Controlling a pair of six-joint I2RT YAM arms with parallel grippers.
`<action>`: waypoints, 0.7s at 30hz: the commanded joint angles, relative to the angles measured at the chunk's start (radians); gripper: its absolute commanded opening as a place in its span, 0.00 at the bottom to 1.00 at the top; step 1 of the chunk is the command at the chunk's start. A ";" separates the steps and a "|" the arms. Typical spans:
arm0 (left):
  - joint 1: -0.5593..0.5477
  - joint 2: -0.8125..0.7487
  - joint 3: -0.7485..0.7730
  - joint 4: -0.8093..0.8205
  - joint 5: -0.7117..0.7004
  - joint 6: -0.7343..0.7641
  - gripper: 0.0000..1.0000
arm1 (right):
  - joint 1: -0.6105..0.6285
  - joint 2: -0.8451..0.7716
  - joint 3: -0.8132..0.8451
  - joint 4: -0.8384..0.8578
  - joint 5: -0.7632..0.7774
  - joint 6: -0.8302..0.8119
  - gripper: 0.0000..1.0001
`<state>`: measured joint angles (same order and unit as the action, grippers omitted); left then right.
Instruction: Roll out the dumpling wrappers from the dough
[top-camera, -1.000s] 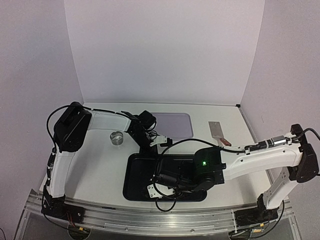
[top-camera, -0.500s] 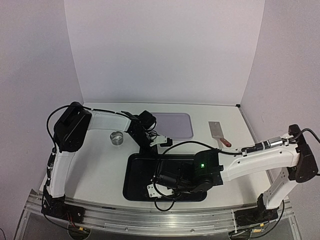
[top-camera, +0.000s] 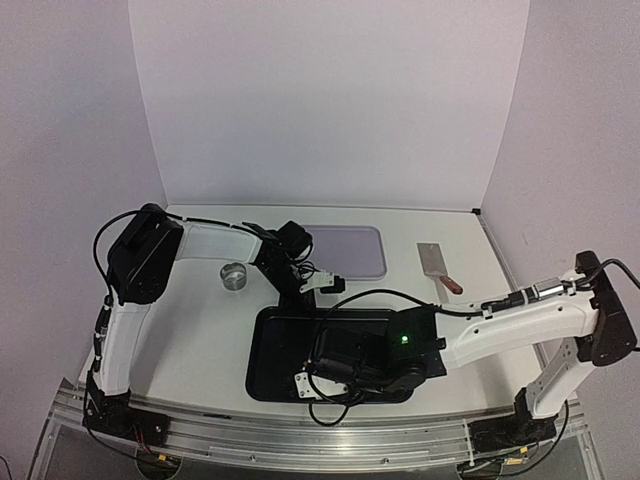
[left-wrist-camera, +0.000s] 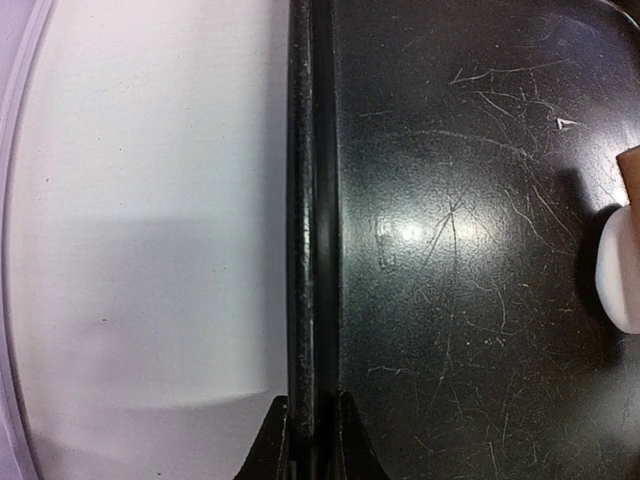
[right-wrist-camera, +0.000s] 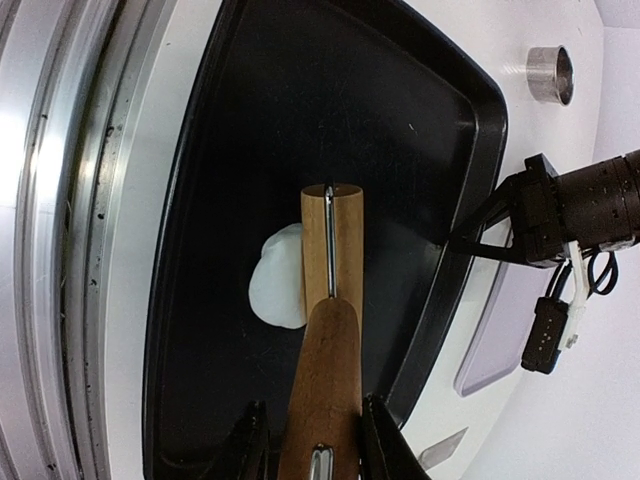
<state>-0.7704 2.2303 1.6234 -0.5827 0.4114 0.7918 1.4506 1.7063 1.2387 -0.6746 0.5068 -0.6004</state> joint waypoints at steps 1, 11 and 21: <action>0.006 0.015 0.033 0.080 -0.198 0.075 0.00 | -0.006 0.115 0.032 -0.112 -0.158 -0.021 0.00; 0.009 0.014 0.036 0.083 -0.210 0.085 0.00 | 0.030 -0.050 -0.067 -0.152 -0.125 0.053 0.00; 0.010 0.011 0.032 0.080 -0.211 0.086 0.00 | -0.017 0.071 -0.080 -0.084 -0.197 0.056 0.00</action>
<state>-0.7715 2.2307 1.6306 -0.5919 0.4065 0.7927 1.4504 1.7152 1.2176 -0.6608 0.5177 -0.5785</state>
